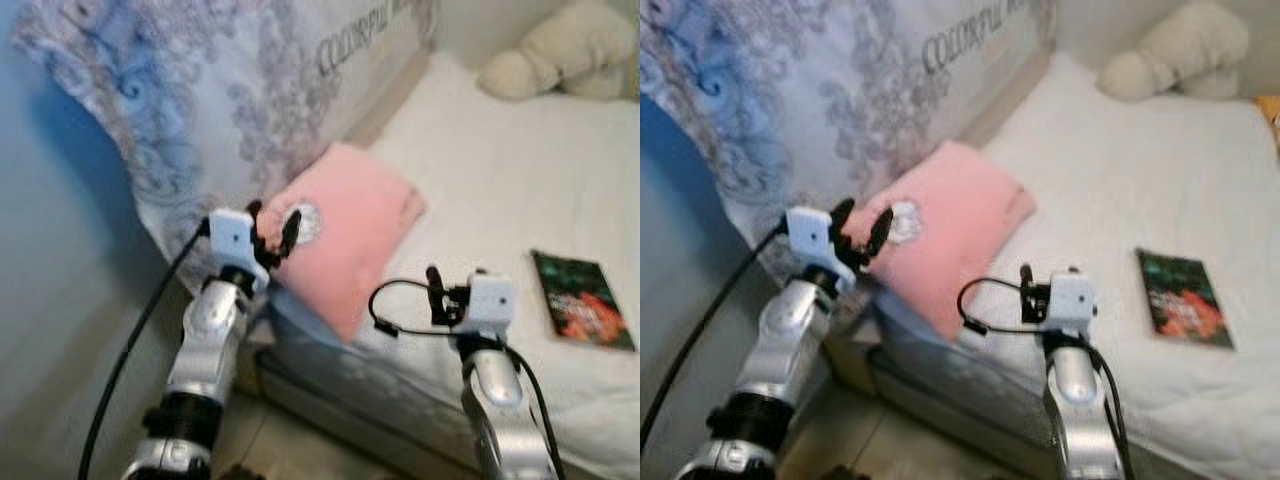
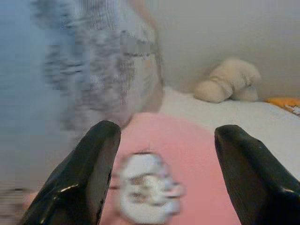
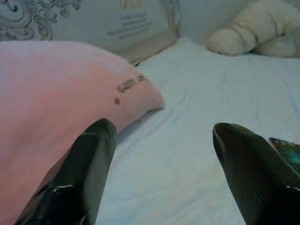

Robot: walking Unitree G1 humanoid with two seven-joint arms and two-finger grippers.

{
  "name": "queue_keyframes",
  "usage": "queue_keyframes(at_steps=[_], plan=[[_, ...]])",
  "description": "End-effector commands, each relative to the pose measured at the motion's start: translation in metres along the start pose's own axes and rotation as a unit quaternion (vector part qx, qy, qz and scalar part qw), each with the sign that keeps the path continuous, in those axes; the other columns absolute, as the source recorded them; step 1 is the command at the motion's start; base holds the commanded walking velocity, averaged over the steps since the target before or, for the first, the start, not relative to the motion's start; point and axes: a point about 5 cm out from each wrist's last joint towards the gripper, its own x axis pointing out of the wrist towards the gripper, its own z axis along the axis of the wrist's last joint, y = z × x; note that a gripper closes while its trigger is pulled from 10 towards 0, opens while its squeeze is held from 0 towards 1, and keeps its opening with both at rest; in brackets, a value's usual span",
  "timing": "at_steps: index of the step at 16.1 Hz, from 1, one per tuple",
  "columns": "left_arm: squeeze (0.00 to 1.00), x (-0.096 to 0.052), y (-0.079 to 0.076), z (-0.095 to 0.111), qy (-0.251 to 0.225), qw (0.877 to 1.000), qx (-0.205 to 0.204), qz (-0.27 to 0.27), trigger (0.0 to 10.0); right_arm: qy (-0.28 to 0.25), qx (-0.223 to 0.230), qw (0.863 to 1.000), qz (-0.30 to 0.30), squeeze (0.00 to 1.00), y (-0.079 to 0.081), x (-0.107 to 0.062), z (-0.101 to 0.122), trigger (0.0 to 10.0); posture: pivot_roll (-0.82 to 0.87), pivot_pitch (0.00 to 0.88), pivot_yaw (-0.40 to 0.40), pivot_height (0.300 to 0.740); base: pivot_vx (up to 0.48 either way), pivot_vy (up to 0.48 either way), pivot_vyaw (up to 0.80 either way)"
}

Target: Clean up the room

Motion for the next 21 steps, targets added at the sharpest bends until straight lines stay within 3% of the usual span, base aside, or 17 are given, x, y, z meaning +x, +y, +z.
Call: queue_keyframes(at_steps=[1, 5, 8, 10, 13, 16, 21], plan=[[0.00, 0.003, -0.015, 0.002, -0.006, 1.000, 0.003, -0.028, 10.0, -0.007, -0.008, 1.000, -0.012, 0.00, -0.008, 0.001, 0.004, 10.0, 0.01, 0.000, -0.017, 0.740, 0.000, -0.442, 0.00], [0.00, 0.007, -0.011, 0.003, -0.002, 0.999, 0.017, -0.028, 10.0, 0.001, -0.017, 1.000, -0.011, 0.00, -0.010, 0.002, 0.002, 10.0, 0.01, 0.000, -0.021, 0.740, 0.000, -0.442, -0.53], [0.00, 0.011, -0.007, -0.006, 0.028, 0.999, 0.026, -0.003, 10.0, 0.001, -0.022, 1.000, 0.001, 0.00, -0.006, 0.006, 0.001, 10.0, 0.00, 0.000, -0.019, 0.740, 0.000, -0.440, -0.19], [0.00, 0.011, -0.015, -0.006, 0.025, 0.999, 0.022, -0.020, 10.0, -0.009, -0.025, 1.000, 0.008, 0.00, -0.003, 0.011, 0.006, 10.0, 0.00, 0.000, -0.020, 0.740, 0.000, 0.000, 0.00], [0.00, 0.009, -0.026, -0.008, 0.022, 1.000, -0.006, -0.014, 10.0, -0.009, -0.029, 1.000, 0.008, 0.00, -0.004, 0.014, 0.006, 10.0, 0.00, 0.000, -0.020, 0.740, 0.404, 0.000, 0.00], [0.00, 0.010, -0.035, -0.007, 0.019, 0.999, -0.008, -0.027, 10.0, -0.009, -0.029, 1.000, 0.008, 0.00, -0.004, 0.017, 0.007, 10.0, 0.00, 0.000, -0.021, 0.740, 0.417, 0.000, 0.00], [0.00, 0.009, -0.016, -0.010, 0.035, 0.999, 0.014, 0.015, 10.0, -0.006, -0.016, 1.000, 0.011, 0.00, 0.000, 0.016, 0.005, 10.0, 0.01, 0.000, -0.022, 0.740, 0.349, 0.000, 0.00]])
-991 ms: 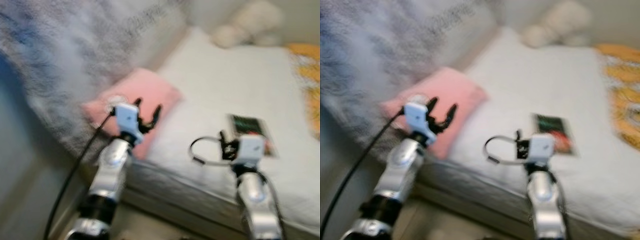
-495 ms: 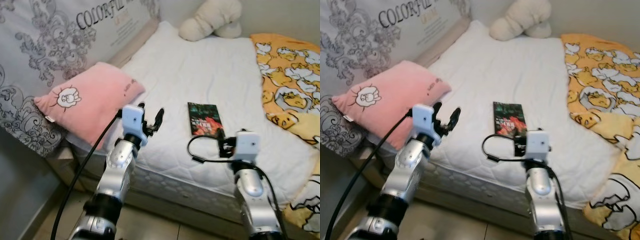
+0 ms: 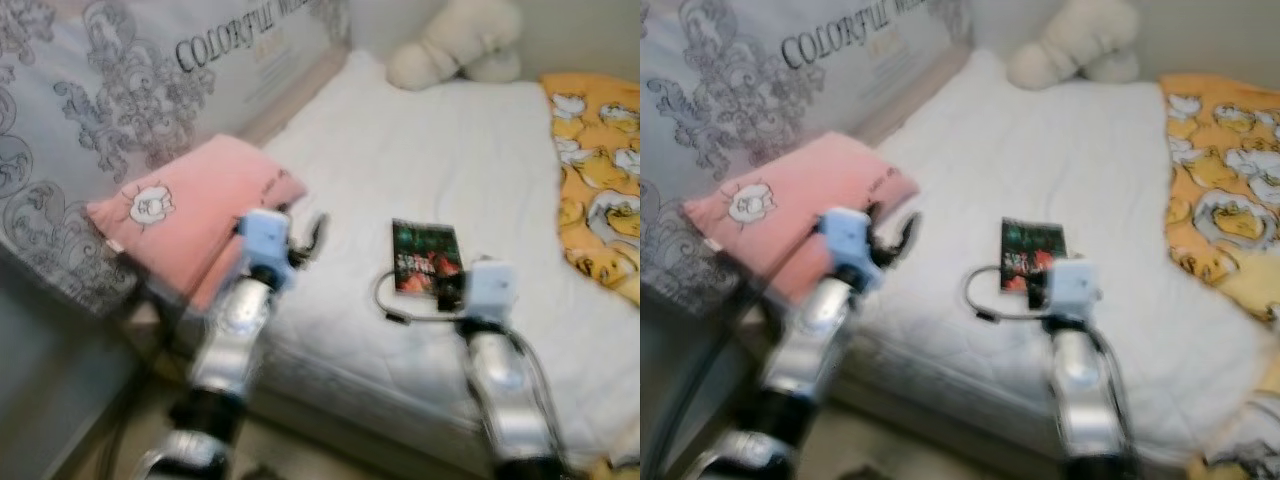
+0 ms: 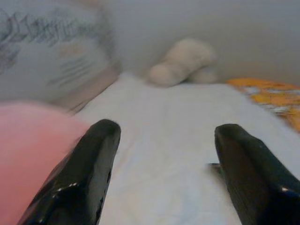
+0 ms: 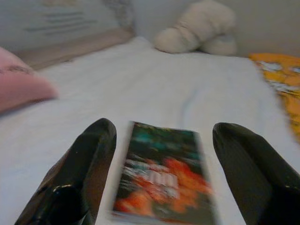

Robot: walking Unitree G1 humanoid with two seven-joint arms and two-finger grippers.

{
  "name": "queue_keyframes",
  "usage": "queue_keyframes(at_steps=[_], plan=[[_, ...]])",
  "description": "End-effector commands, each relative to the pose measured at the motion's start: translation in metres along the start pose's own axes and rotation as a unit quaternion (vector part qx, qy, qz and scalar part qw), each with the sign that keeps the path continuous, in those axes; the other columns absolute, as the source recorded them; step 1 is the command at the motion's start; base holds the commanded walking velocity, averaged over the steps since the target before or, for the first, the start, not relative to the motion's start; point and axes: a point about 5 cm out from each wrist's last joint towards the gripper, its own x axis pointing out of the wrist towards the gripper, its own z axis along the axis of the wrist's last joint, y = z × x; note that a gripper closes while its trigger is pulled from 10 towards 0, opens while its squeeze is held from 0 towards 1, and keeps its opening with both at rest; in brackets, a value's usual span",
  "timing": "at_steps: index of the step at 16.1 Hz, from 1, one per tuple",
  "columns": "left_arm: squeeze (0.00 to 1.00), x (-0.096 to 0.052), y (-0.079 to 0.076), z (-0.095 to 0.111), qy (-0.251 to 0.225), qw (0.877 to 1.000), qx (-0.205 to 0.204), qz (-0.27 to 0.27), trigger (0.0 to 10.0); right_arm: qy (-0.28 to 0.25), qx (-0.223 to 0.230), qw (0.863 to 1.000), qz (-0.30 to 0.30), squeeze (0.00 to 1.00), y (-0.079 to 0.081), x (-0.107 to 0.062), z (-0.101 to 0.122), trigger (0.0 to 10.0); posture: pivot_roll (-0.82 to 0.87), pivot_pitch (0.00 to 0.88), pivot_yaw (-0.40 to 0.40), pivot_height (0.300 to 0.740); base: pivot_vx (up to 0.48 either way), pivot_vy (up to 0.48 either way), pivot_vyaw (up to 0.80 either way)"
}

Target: Clean up the room

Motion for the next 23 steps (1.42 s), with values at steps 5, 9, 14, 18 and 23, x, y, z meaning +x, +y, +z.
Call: queue_keyframes(at_steps=[5, 9, 14, 18, 23], plan=[[0.00, -0.008, -0.012, 0.001, -0.006, 0.998, -0.031, -0.054, 10.0, 0.009, 0.002, 0.998, -0.066, 0.00, -0.032, -0.014, -0.009, 10.0, 0.01, 0.000, -0.023, 0.740, 0.288, 0.000, 0.00], [0.00, 0.000, -0.013, 0.005, -0.005, 0.998, -0.026, -0.065, 10.0, 0.014, -0.002, 0.997, -0.071, 0.00, -0.035, -0.009, -0.007, 10.0, 0.00, 0.000, -0.017, 0.740, 0.480, 0.000, -0.57], [0.00, 0.008, -0.005, 0.002, 0.014, 1.000, -0.007, -0.019, 10.0, 0.038, 0.002, 0.998, -0.053, 0.00, -0.040, 0.021, -0.003, 10.0, -0.01, 0.000, -0.015, 0.740, 0.480, 0.000, -0.16], [0.00, 0.011, -0.014, 0.015, -0.010, 0.999, -0.010, -0.034, 10.0, 0.098, 0.053, 0.993, -0.038, 0.00, -0.033, 0.067, 0.002, 10.0, 0.03, 0.000, -0.011, 0.740, 0.120, 0.000, 0.00], [0.00, -0.021, 0.006, 0.017, -0.006, 1.000, 0.010, -0.009, 10.0, 0.151, 0.140, 0.976, -0.065, 0.00, -0.029, 0.077, -0.009, 10.0, 0.16, 0.005, -0.063, 0.740, 0.000, 0.000, 0.00]])
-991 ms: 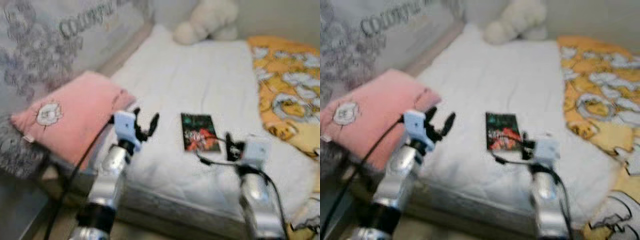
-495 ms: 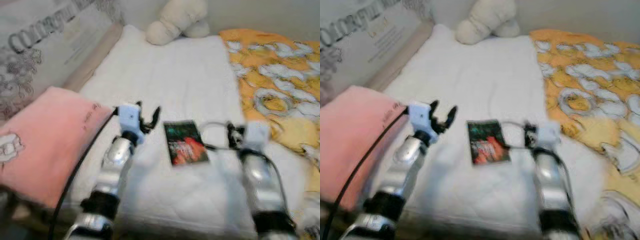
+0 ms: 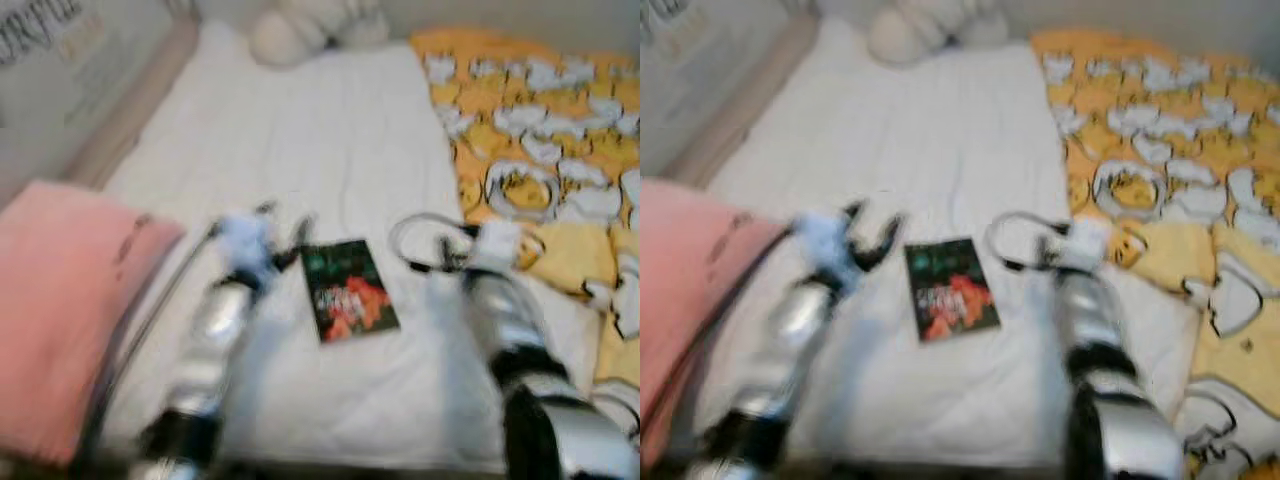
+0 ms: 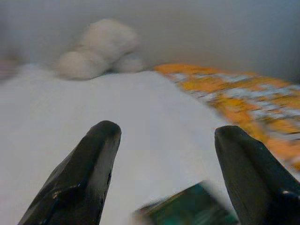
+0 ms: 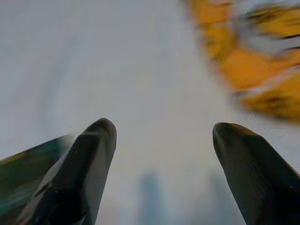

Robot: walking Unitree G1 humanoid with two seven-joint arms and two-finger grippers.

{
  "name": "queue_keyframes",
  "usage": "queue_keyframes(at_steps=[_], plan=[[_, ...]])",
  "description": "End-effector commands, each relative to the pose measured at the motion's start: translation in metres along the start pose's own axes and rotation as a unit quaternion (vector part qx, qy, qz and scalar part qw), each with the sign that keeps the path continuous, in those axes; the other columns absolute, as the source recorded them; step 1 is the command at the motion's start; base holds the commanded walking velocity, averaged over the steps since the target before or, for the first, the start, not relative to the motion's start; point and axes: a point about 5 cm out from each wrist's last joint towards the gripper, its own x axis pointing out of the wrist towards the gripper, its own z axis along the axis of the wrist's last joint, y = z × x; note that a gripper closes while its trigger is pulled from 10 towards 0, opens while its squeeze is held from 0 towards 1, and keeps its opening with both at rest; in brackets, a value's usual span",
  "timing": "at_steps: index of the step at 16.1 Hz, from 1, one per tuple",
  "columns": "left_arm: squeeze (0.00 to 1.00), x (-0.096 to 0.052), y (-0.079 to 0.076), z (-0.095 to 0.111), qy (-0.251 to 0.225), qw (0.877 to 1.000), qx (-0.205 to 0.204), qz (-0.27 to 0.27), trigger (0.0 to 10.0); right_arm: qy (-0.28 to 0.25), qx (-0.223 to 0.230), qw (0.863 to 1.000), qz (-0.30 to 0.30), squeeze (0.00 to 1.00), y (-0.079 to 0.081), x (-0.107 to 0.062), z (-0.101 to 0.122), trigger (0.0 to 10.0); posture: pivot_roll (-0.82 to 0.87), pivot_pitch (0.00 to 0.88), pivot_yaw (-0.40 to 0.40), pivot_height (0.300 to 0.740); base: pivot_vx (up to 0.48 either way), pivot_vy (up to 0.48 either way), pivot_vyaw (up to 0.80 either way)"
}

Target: Clean up the room

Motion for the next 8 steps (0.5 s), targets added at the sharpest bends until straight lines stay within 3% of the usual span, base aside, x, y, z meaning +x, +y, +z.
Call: queue_keyframes(at_steps=[1, 5, 7, 8], plan=[[0.00, -0.004, 0.002, 0.008, -0.008, 1.000, 0.006, 0.007, 10.0, 0.008, 0.015, 1.000, -0.003, 0.00, 0.000, 0.001, -0.003, 10.0, 0.19, 0.053, -0.070, 0.740, 0.000, 0.000, 0.00], [0.00, -0.038, 0.000, 0.029, -0.010, 1.000, 0.019, 0.012, 10.0, 0.044, 0.006, 0.999, -0.021, 0.00, 0.008, -0.003, -0.025, 10.0, 0.28, 0.228, -0.084, 0.740, 0.000, 0.000, 0.00], [0.00, -0.045, 0.001, 0.031, -0.005, 1.000, 0.027, 0.015, 10.0, 0.042, -0.007, 0.999, -0.031, 0.00, 0.008, -0.003, -0.026, 10.0, 0.29, 0.248, -0.084, 0.740, 0.000, 0.000, 0.00], [0.00, -0.055, 0.002, 0.033, 0.010, 0.999, 0.027, 0.025, 10.0, 0.034, -0.026, 0.999, -0.031, 0.00, 0.011, -0.004, -0.026, 10.0, 0.30, 0.284, -0.081, 0.740, 0.000, 0.000, 0.00]])
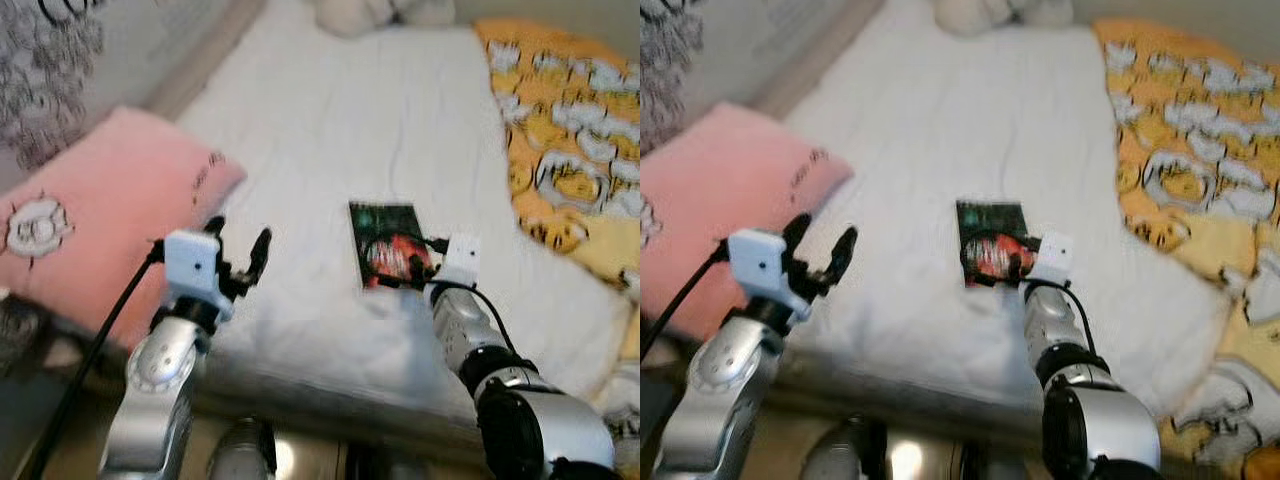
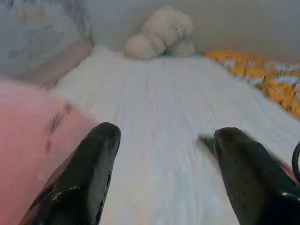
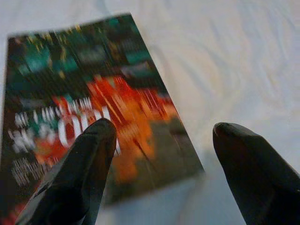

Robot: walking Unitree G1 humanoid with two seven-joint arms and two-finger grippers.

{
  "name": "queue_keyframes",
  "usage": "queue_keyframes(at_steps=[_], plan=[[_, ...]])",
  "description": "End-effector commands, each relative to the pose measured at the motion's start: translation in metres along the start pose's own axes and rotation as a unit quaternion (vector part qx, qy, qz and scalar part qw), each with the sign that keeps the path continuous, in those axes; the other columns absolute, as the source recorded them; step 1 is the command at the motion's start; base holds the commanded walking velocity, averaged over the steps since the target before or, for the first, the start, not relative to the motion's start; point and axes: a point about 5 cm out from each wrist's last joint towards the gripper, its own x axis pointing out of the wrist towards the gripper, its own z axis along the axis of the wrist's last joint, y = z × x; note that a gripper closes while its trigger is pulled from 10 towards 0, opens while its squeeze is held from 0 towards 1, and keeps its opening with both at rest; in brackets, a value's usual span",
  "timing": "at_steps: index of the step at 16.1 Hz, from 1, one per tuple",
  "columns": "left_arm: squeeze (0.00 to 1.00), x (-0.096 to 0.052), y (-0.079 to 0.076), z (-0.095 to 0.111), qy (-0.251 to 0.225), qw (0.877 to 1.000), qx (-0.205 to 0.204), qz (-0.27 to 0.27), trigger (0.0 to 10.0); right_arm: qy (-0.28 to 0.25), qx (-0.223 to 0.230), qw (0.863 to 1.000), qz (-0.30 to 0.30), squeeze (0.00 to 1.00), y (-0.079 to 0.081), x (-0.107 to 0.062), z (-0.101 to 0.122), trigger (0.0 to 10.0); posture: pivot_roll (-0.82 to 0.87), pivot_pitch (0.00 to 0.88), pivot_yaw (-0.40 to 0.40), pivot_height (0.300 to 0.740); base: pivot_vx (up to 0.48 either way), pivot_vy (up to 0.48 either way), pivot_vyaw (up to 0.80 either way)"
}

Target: Clean up the room

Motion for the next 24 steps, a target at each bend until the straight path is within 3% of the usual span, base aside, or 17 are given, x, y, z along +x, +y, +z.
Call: queue_keyframes(at_steps=[1, 5, 8, 9, 10, 12, 13, 15, 16, 17, 19, 20, 22, 24], plan=[[0.00, -0.006, -0.002, 0.002, 0.009, 1.000, 0.004, -0.001, 10.0, -0.004, -0.018, 1.000, -0.007, 0.00, -0.002, 0.000, -0.001, 10.0, 0.30, 0.291, -0.078, 0.740, 0.000, 0.000, 0.00], [0.00, -0.013, -0.001, 0.004, 0.024, 1.000, 0.008, 0.005, 10.0, 0.001, -0.010, 1.000, -0.028, 0.00, -0.005, -0.001, -0.006, 10.0, 0.31, 0.308, -0.070, 0.740, 0.000, 0.000, 0.00], [0.00, -0.011, 0.000, 0.003, 0.032, 0.999, 0.028, 0.020, 10.0, -0.070, -0.108, 0.991, -0.018, 0.00, 0.003, -0.003, 0.006, 10.0, 0.28, 0.251, -0.082, 0.740, 0.000, 0.000, 0.00], [0.00, -0.014, -0.009, -0.004, 0.057, 0.998, 0.023, 0.014, 10.0, -0.142, -0.142, 0.979, -0.015, 0.00, -0.005, -0.015, 0.001, 10.0, 0.25, 0.192, -0.096, 0.740, 0.000, 0.000, 0.00], [0.00, -0.020, -0.020, -0.013, 0.071, 0.997, 0.005, 0.002, 10.0, -0.185, -0.146, 0.972, -0.014, 0.00, -0.021, -0.037, -0.014, 10.0, 0.23, 0.147, -0.102, 0.740, 0.000, 0.000, 0.00], [0.00, -0.020, -0.026, -0.021, 0.076, 0.997, 0.011, -0.004, 10.0, -0.195, -0.149, 0.969, -0.021, 0.00, -0.041, -0.069, -0.025, 10.0, 0.16, 0.058, -0.099, 0.740, 0.000, 0.000, 0.00], [0.00, -0.008, -0.031, -0.028, 0.075, 0.997, -0.012, -0.017, 10.0, -0.211, -0.160, 0.963, -0.038, 0.00, -0.063, -0.106, -0.024, 10.0, 0.12, 0.000, -0.106, 0.740, 0.000, 0.000, 0.00], [0.00, 0.006, -0.035, -0.028, 0.056, 0.998, 0.013, -0.035, 10.0, -0.211, -0.128, 0.967, -0.058, 0.00, -0.075, -0.120, -0.023, 10.0, 0.09, 0.000, -0.102, 0.740, 0.000, 0.000, 0.00], [0.00, 0.014, -0.038, -0.025, 0.042, 0.998, 0.017, -0.042, 10.0, -0.209, -0.082, 0.972, -0.066, 0.00, -0.079, -0.125, -0.026, 10.0, 0.07, 0.000, -0.088, 0.740, 0.000, 0.000, 0.00], [0.00, 0.019, -0.040, -0.024, 0.036, 0.999, 0.009, -0.036, 10.0, -0.202, -0.045, 0.976, -0.064, 0.00, -0.081, -0.126, -0.026, 10.0, 0.04, 0.000, -0.068, 0.740, 0.000, 0.000, 0.00], [0.00, 0.022, -0.035, -0.024, 0.035, 0.997, -0.055, 0.039, 10.0, -0.206, -0.010, 0.977, -0.058, 0.00, -0.080, -0.135, -0.018, 10.0, 0.01, 0.000, -0.055, 0.740, 0.000, 0.000, 0.00], [0.00, 0.024, -0.033, -0.021, 0.023, 0.996, -0.065, 0.057, 10.0, -0.211, 0.002, 0.976, -0.055, 0.00, -0.081, -0.141, -0.011, 10.0, 0.00, 0.000, -0.054, 0.740, 0.000, 0.000, 0.00], [0.00, 0.031, -0.032, -0.011, -0.001, 0.999, -0.048, 0.019, 10.0, -0.216, 0.024, 0.975, -0.038, 0.00, -0.080, -0.151, 0.000, 10.0, 0.00, 0.000, -0.054, 0.740, 0.000, 0.000, 0.00], [0.00, 0.039, -0.044, -0.006, -0.015, 0.999, -0.023, -0.028, 10.0, -0.217, 0.006, 0.976, -0.025, 0.00, -0.079, -0.143, 0.001, 10.0, 0.01, 0.000, -0.047, 0.740, 0.156, -0.321, 0.00]])
